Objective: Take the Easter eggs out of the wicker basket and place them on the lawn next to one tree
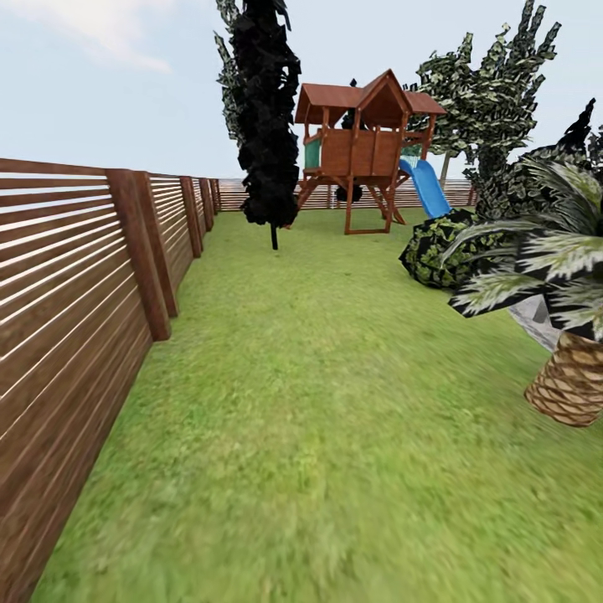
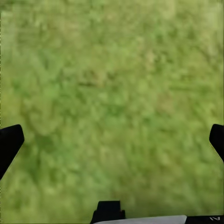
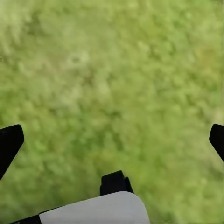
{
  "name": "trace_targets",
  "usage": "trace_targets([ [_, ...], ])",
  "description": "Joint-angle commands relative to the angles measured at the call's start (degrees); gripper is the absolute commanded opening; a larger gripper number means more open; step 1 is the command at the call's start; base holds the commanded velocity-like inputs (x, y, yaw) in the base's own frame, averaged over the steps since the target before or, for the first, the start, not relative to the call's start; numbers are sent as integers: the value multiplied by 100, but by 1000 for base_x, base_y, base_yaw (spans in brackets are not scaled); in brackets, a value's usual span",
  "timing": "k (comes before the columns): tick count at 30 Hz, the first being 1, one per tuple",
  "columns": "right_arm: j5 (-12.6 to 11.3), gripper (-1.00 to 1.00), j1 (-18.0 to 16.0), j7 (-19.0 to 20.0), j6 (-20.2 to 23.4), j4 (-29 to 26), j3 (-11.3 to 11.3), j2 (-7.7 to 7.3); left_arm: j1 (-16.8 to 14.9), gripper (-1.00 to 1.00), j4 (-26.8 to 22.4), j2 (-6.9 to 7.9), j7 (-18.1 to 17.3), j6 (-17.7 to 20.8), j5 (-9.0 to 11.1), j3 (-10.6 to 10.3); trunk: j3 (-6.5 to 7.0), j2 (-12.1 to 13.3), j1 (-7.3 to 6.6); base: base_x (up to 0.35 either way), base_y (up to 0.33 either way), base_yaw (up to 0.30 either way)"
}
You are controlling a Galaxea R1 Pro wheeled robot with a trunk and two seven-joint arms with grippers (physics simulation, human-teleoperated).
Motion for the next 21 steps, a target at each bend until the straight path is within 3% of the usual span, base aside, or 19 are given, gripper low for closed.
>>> trace_targets([
  [1,-60,100,-2,2,-14,1,2,0,1,100,-6,4,57,-6,-8,-40,-4,-2,4,336,72,-17],
  [21,-60,100,-2,2,-14,1,2,0,1,100,-6,-1,53,-7,-8,-41,-4,-2,4,336,72,-1],
])
